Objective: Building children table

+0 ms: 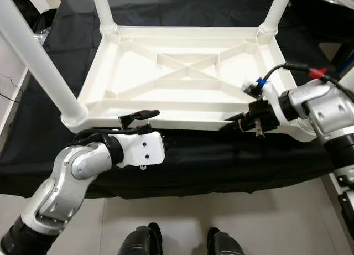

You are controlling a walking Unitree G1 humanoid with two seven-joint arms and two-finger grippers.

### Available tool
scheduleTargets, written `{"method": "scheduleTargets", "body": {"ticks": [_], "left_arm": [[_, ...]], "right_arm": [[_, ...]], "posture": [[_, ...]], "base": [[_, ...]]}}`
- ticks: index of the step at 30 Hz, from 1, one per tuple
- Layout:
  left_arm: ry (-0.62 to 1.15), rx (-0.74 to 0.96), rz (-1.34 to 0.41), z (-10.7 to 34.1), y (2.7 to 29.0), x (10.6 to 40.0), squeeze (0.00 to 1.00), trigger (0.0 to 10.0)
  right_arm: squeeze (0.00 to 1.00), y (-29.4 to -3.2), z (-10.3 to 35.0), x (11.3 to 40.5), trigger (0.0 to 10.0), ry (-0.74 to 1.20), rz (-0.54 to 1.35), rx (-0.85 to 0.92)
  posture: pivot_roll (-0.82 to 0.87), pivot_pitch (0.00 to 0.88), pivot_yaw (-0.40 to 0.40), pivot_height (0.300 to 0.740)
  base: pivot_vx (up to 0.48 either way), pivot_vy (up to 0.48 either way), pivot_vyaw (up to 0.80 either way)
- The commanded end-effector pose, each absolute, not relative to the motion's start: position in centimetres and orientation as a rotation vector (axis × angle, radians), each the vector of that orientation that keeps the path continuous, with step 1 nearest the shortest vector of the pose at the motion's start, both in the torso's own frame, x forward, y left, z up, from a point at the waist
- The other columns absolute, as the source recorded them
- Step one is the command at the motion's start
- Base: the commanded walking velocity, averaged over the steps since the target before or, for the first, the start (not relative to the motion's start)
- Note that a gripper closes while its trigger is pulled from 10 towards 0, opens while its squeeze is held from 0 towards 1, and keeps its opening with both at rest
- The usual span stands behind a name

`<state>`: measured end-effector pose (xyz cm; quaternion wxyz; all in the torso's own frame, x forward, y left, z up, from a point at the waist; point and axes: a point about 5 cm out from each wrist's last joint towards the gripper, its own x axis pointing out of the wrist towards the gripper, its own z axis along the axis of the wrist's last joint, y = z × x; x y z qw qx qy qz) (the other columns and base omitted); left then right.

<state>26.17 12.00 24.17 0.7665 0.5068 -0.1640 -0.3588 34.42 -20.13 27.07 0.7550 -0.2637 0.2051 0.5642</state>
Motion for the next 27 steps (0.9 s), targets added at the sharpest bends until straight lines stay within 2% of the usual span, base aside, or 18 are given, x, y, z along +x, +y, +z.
{"method": "scheduleTargets", "body": {"ticks": [1, 10, 17, 21, 27], "left_arm": [[-0.376, 1.129, -0.806, 24.6, 12.2, 26.3, 0.0, 10.0], [-0.442, 1.215, -0.822, 26.2, 12.1, 27.1, 0.0, 10.0], [-0.56, 1.251, -0.683, 28.5, 12.0, 28.7, 0.0, 10.0], [-0.572, 1.249, -0.666, 28.8, 12.2, 29.0, 0.0, 10.0], [-0.575, 1.24, -0.665, 28.6, 12.1, 29.1, 0.0, 10.0]], "right_arm": [[0.0, -20.7, 28.9, 34.2, 0.0, 0.343, 1.299, -0.41], [0.0, -20.9, 30.7, 33.8, 0.0, 0.313, 1.336, -0.358], [0.0, -20.8, 33.0, 34.1, 0.0, 0.252, 1.327, -0.325], [0.0, -20.6, 33.7, 34.3, 0.0, 0.217, 1.316, -0.309], [0.0, -20.5, 32.1, 34.1, 0.0, 0.303, 1.319, -0.434]], "posture": [[-0.01, 0.298, 0.015, 0.74], [-0.02, 0.285, 0.018, 0.74], [-0.03, 0.251, 0.012, 0.74], [-0.03, 0.242, 0.011, 0.74], [-0.04, 0.233, 0.01, 0.74]], "base": [[0.0, 0.0, 0.0], [0.0, 0.0, 0.0], [0.0, 0.0, 0.0], [0.0, 0.0, 0.0], [0.0, 0.0, 0.0]]}}
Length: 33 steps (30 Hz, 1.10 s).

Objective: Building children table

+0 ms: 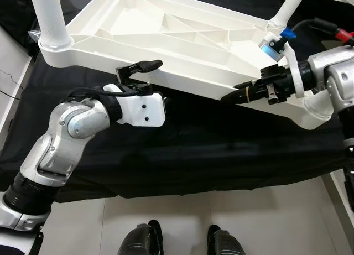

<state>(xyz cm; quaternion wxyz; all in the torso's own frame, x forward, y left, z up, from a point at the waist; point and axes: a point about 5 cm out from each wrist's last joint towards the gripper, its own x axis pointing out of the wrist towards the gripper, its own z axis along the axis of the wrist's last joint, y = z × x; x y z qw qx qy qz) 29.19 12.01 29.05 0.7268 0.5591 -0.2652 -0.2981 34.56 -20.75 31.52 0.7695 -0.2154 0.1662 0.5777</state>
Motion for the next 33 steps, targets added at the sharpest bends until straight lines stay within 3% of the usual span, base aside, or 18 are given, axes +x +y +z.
{"method": "scheduleTargets", "body": {"ticks": [1, 11, 21, 30, 31, 32, 33], "left_arm": [[-0.577, 1.235, -0.668, 28.5, 11.9, 29.1, 0.0, 10.0], [-0.592, 1.213, -0.676, 27.9, 11.4, 29.1, 0.0, 10.0], [-0.598, 1.209, -0.693, 27.7, 11.2, 29.1, 0.0, 10.0], [-0.591, 1.37, -0.91, 25.7, 9.6, 29.3, 0.0, 10.0], [-0.583, 1.385, -0.941, 25.7, 9.5, 29.4, 0.91, 10.0], [-0.583, 1.385, -0.941, 25.7, 9.5, 29.4, 0.91, 10.0], [-0.58, 1.377, -0.963, 26.0, 9.4, 29.5, 1.0, 10.0]], "right_arm": [[0.0, -20.6, 31.1, 34.0, 0.0, 0.356, 1.316, -0.504], [0.0, -21.5, 30.5, 32.4, 0.0, 0.502, 1.363, -0.739], [0.0, -21.2, 32.0, 32.3, 0.0, 0.459, 1.371, -0.705], [0.0, -20.6, 31.4, 31.6, 0.0, 0.483, 1.447, -0.652], [0.0, -20.6, 31.3, 31.6, 0.0, 0.491, 1.454, -0.653], [0.0, -20.6, 31.3, 31.6, 0.0, 0.491, 1.454, -0.653], [0.0, -20.7, 31.2, 31.6, 0.0, 0.498, 1.458, -0.653]], "posture": [[-0.04, 0.23, 0.01, 0.74], [-0.05, 0.228, 0.001, 0.74], [-0.05, 0.232, -0.001, 0.74], [-0.05, 0.253, 0.003, 0.74], [-0.05, 0.256, 0.005, 0.74], [-0.05, 0.256, 0.005, 0.74], [-0.05, 0.257, 0.005, 0.74]], "base": [[0.0, 0.0, 0.0], [0.0, 0.0, 0.0], [0.0, 0.0, 0.0], [0.0, 0.0, 0.0], [0.0, 0.0, 0.0], [0.0, 0.0, 0.0], [0.0, 0.0, 0.0]]}}
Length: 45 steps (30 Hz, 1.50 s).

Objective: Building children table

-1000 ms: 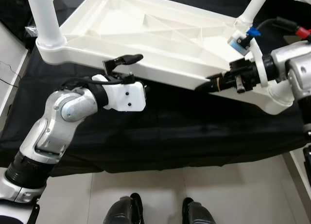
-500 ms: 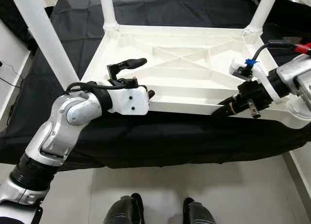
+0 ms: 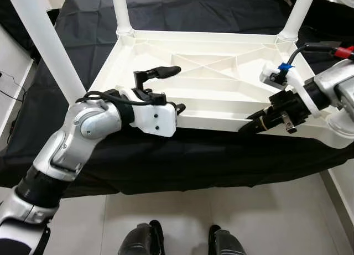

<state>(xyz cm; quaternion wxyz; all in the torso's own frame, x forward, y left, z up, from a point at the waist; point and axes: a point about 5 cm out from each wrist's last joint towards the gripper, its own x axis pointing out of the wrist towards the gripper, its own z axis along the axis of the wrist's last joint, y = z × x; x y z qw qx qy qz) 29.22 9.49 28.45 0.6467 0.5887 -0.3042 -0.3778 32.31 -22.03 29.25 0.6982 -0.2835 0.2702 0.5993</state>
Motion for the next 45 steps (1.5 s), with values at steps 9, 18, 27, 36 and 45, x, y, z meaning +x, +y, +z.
{"method": "scheduleTargets", "body": {"ticks": [9, 18, 27, 36, 45], "left_arm": [[-0.557, 1.339, -1.097, 26.6, 9.1, 28.6, 1.0, 10.0], [-0.461, 1.323, -1.24, 23.1, 8.4, 27.5, 1.0, 10.0], [-0.453, 1.268, -1.251, 22.1, 7.6, 27.3, 1.0, 10.0], [-0.558, 0.858, -1.042, 28.4, 9.3, 28.8, 0.0, 10.0], [-0.511, 0.691, -1.363, 28.5, 9.4, 25.0, 0.0, 10.0]], "right_arm": [[0.0, -21.0, 30.5, 31.5, 0.0, 0.524, 1.46, -0.647], [0.0, -21.0, 29.7, 31.7, 0.0, 0.544, 1.456, -0.648], [0.0, -20.8, 29.0, 31.9, 0.0, 0.556, 1.464, -0.635], [0.0, -20.9, 28.6, 32.0, 0.0, 0.563, 1.456, -0.636], [0.0, -21.1, 28.6, 32.0, 0.0, 0.566, 1.446, -0.641]], "posture": [[-0.04, 0.26, 0.013, 0.74], [-0.04, 0.268, 0.019, 0.74], [-0.03, 0.276, 0.031, 0.74], [-0.03, 0.278, 0.03, 0.74], [-0.03, 0.282, 0.03, 0.74]], "base": [[0.0, 0.0, 0.0], [0.0, 0.0, 0.0], [0.0, 0.0, 0.0], [0.0, 0.0, 0.0], [0.0, 0.0, 0.0]]}}
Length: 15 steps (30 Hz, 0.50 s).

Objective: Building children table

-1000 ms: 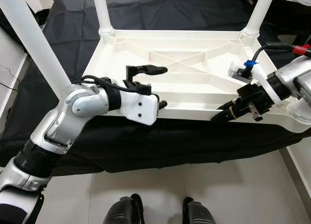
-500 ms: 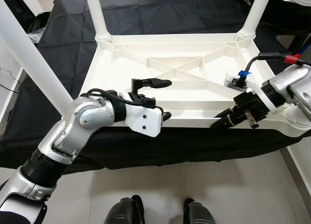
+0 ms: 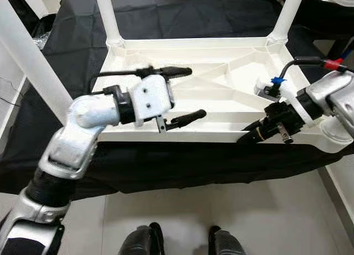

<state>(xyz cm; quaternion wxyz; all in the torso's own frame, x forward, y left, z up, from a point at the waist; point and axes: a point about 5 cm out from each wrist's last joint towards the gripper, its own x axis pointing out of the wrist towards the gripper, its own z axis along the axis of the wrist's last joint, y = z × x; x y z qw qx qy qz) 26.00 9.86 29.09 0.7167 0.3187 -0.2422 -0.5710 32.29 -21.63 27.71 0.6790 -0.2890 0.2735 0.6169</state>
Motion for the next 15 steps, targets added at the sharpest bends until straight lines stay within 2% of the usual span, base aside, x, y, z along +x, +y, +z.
{"method": "scheduleTargets", "body": {"ticks": [1, 5, 8, 9, 10, 12, 13, 15], "left_arm": [[-0.482, 0.681, -1.422, 27.9, 9.2, 24.3, 0.0, 10.0], [-0.462, 0.655, -1.455, 27.4, 9.1, 23.8, 0.0, 10.0], [-0.389, 0.699, -1.514, 25.7, 9.0, 23.0, 0.0, 10.0], [-0.35, 0.78, -1.519, 24.5, 9.1, 22.9, 0.0, 10.0], [-0.35, 0.78, -1.519, 24.5, 9.1, 22.9, 0.0, 10.0], [-0.345, 0.997, -1.41, 22.8, 9.5, 24.3, 0.0, 10.0], [-0.345, 0.997, -1.41, 22.8, 9.5, 24.3, 0.0, 10.0], [-0.36, 1.103, -1.337, 22.0, 9.5, 25.2, 0.0, 10.0]], "right_arm": [[0.0, -21.2, 28.7, 32.0, 0.0, 0.566, 1.444, -0.642], [0.0, -21.1, 28.7, 32.0, 0.0, 0.566, 1.443, -0.642], [0.0, -21.1, 28.7, 32.0, 0.0, 0.567, 1.443, -0.642], [0.0, -21.2, 28.7, 32.0, 0.0, 0.567, 1.443, -0.642], [0.0, -21.2, 28.7, 32.0, 0.0, 0.567, 1.443, -0.642], [0.0, -21.1, 28.8, 32.0, 0.0, 0.563, 1.443, -0.642], [0.0, -21.1, 28.8, 32.0, 0.0, 0.563, 1.443, -0.642], [0.0, -21.1, 28.8, 32.0, 0.0, 0.559, 1.445, -0.64]], "posture": [[-0.03, 0.282, 0.03, 0.74], [-0.03, 0.282, 0.03, 0.74], [-0.03, 0.282, 0.029, 0.74], [-0.03, 0.281, 0.028, 0.74], [-0.03, 0.281, 0.028, 0.74], [-0.03, 0.28, 0.029, 0.74], [-0.03, 0.28, 0.029, 0.74], [-0.03, 0.28, 0.029, 0.74]], "base": [[0.0, 0.0, 0.0], [0.0, 0.0, 0.0], [0.0, 0.0, 0.0], [0.0, 0.0, 0.0], [0.0, 0.0, 0.0], [0.0, 0.0, 0.0], [0.0, 0.0, 0.0], [0.0, 0.0, 0.0]]}}
